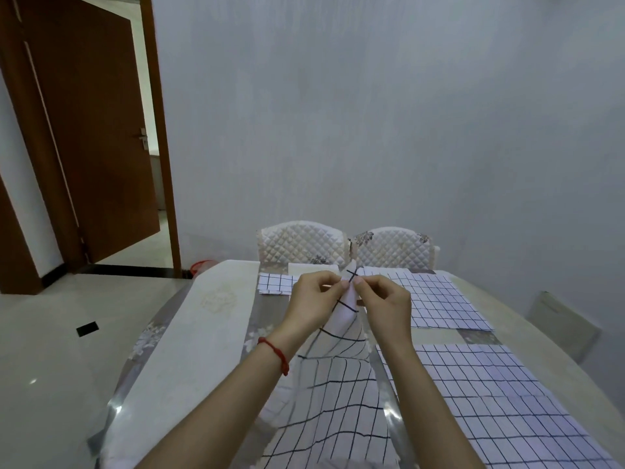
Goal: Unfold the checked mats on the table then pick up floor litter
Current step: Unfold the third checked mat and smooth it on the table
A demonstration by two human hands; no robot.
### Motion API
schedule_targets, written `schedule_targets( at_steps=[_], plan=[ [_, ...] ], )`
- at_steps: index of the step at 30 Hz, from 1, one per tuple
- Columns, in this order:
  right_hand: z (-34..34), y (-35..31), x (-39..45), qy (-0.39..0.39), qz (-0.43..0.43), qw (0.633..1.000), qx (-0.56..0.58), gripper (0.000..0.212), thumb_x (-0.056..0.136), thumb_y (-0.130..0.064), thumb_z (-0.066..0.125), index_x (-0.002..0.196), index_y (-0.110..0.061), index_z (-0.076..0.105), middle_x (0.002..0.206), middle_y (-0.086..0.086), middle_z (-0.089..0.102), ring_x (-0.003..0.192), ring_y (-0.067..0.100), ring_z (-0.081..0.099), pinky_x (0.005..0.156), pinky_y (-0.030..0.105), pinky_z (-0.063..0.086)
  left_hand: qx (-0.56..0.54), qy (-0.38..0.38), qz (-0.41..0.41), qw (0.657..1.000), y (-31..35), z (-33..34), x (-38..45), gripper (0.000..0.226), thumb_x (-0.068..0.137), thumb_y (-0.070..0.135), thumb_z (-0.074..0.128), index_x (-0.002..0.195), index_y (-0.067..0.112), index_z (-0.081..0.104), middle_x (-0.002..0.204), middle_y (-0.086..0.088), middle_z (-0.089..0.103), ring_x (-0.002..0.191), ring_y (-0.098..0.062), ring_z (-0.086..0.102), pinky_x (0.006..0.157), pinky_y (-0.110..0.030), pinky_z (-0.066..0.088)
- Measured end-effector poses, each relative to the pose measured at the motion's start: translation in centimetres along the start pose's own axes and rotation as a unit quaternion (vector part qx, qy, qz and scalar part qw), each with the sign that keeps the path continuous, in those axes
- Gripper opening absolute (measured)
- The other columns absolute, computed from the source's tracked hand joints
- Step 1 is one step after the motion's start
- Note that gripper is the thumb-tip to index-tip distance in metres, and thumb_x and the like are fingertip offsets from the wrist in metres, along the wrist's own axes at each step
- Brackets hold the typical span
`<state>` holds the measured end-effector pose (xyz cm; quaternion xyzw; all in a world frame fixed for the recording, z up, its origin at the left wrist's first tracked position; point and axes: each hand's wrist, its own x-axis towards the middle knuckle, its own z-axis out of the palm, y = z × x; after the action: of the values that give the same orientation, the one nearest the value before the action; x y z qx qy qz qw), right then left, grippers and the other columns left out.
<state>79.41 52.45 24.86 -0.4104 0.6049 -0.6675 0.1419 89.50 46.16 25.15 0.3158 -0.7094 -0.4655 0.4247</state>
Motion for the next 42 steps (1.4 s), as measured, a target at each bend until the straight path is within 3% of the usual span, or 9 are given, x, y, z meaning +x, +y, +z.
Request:
schedule_targets(
  at_steps=[4, 9, 14, 19, 24, 33, 38, 41, 42],
  plan=[
    [-1.0, 0.1, 0.3, -0.022, -0.006, 1.0, 0.006, 0.014, 0.084, -0.011, 0.063, 0.085, -0.025, 0.068, 0.088, -0.01, 0.069, 0.088, 0.002, 0.063, 0.079, 0.018, 0.047, 0.015, -0.085, 0.022, 0.996, 1.2, -1.9, 0.9, 0.026, 0.09, 0.013, 0.054, 0.065, 0.018, 0.053, 0.069, 0.0, 0.052, 0.07, -0.014, 0.047, 0.071, -0.028, 0.038],
    [-2.2, -0.6, 2.1, -0.19, -0.021, 0.982, 0.003, 0.047, 0.077, -0.012, 0.058, 0.123, -0.021, 0.056, 0.125, -0.007, 0.06, 0.119, 0.002, 0.051, 0.096, 0.017, 0.039, 0.06, -0.199, 0.042, 0.977, 3.7, -5.4, 1.7, 0.032, 0.089, 0.003, 0.051, 0.061, 0.019, 0.051, 0.061, 0.007, 0.047, 0.059, -0.001, 0.045, 0.062, -0.014, 0.036],
    [-0.8, -2.3, 3.9, -0.317, -0.026, 0.948, -0.008, 0.05, 0.064, -0.013, 0.05, 0.108, -0.034, 0.06, 0.109, -0.02, 0.067, 0.107, -0.008, 0.057, 0.088, 0.019, 0.04, 0.105, -0.247, 0.033, 0.963, 6.5, -8.0, 2.6, 0.022, 0.088, -0.004, 0.045, 0.07, 0.002, 0.056, 0.069, -0.005, 0.046, 0.064, -0.011, 0.045, 0.065, -0.028, 0.036],
    [1.6, -3.3, 4.8, -0.377, -0.03, 0.925, 0.043, 0.054, 0.063, -0.009, 0.05, 0.117, -0.009, 0.06, 0.113, 0.011, 0.065, 0.113, 0.03, 0.057, 0.096, 0.045, 0.043, 0.119, -0.248, 0.038, 0.961, 8.6, -9.6, 3.1, 0.018, 0.089, -0.003, 0.043, 0.088, -0.017, 0.054, 0.083, -0.015, 0.047, 0.074, -0.022, 0.045, 0.07, -0.033, 0.038],
    [2.6, -2.2, 5.1, -0.374, -0.026, 0.924, 0.076, 0.025, 0.072, -0.012, 0.062, 0.097, -0.008, 0.064, 0.095, 0.004, 0.066, 0.092, 0.017, 0.062, 0.083, 0.03, 0.05, 0.101, -0.161, 0.049, 0.981, 9.5, -11.5, 3.5, 0.022, 0.093, 0.002, 0.041, 0.072, 0.004, 0.049, 0.072, -0.011, 0.041, 0.062, -0.019, 0.039, 0.058, -0.028, 0.032],
    [2.3, 1.7, 3.9, -0.389, 0.056, 0.92, 0.005, 0.008, 0.073, -0.006, 0.074, 0.07, -0.013, 0.07, 0.072, -0.005, 0.073, 0.075, 0.009, 0.068, 0.066, 0.015, 0.05, 0.104, 0.025, 0.126, 0.986, 11.1, -15.2, 4.9, 0.016, 0.093, 0.006, 0.043, 0.086, -0.002, 0.054, 0.075, -0.013, 0.045, 0.066, -0.021, 0.042, 0.06, -0.028, 0.035],
    [2.0, 4.3, 2.6, -0.404, 0.097, 0.908, -0.045, 0.015, 0.077, -0.007, 0.071, 0.063, -0.009, 0.065, 0.067, 0.005, 0.061, 0.069, 0.015, 0.058, 0.07, 0.022, 0.046, 0.141, 0.128, 0.142, 0.971, 9.0, -17.3, 5.9, 0.02, 0.093, 0.017, 0.047, 0.081, 0.006, 0.058, 0.066, 0.0, 0.05, 0.061, -0.011, 0.046, 0.059, -0.022, 0.039],
    [1.1, 5.0, 2.8, -0.359, 0.087, 0.927, -0.071, 0.028, 0.079, -0.016, 0.071, 0.063, 0.0, 0.053, 0.063, 0.016, 0.043, 0.06, 0.021, 0.043, 0.067, 0.029, 0.026, 0.179, 0.179, 0.093, 0.963, 5.4, -18.5, 6.4, 0.02, 0.093, 0.022, 0.049, 0.082, 0.011, 0.061, 0.071, 0.001, 0.057, 0.066, -0.011, 0.052, 0.06, -0.022, 0.041],
    [0.8, 5.1, 3.2, -0.339, 0.085, 0.933, -0.084, 0.034, 0.079, -0.018, 0.071, 0.059, 0.002, 0.051, 0.057, 0.017, 0.046, 0.054, 0.024, 0.046, 0.059, 0.032, 0.039, 0.191, 0.193, 0.069, 0.96, 3.9, -18.9, 6.5, 0.02, 0.092, 0.023, 0.049, 0.083, 0.011, 0.062, 0.074, -0.001, 0.06, 0.069, -0.014, 0.055, 0.062, -0.024, 0.043]
  ],
)
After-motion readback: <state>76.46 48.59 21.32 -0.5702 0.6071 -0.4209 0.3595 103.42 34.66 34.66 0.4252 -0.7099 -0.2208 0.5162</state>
